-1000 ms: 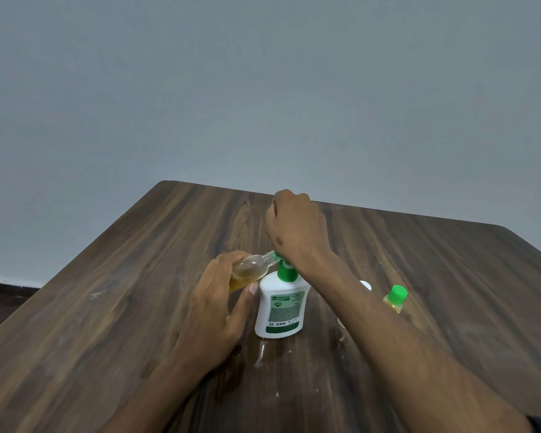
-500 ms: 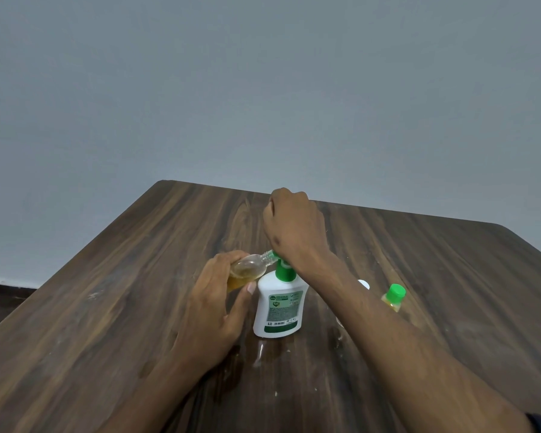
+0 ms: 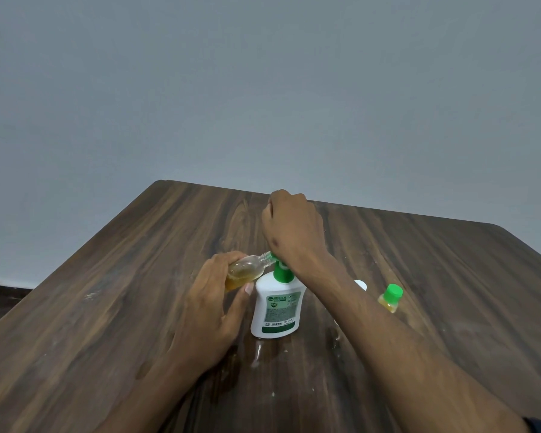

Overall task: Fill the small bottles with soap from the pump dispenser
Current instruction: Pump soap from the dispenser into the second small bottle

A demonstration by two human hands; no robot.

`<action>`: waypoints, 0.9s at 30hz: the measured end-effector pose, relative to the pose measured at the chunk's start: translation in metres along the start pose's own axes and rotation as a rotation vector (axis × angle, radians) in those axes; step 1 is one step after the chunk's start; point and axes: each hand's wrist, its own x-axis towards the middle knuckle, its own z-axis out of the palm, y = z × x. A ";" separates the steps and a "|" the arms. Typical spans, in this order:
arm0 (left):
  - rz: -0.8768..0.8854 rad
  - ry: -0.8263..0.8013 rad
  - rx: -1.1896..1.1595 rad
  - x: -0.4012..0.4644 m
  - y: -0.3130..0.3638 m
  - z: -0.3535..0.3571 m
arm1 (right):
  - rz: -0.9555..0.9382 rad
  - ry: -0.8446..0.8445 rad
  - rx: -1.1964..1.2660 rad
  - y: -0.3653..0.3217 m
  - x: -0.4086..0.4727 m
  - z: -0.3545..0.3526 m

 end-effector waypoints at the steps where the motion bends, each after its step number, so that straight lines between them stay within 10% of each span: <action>1: -0.004 -0.004 0.001 0.000 -0.001 0.000 | 0.004 -0.002 0.001 0.000 0.000 0.001; 27: -0.005 -0.002 0.011 -0.001 -0.001 0.000 | 0.033 -0.022 -0.001 0.001 -0.001 0.002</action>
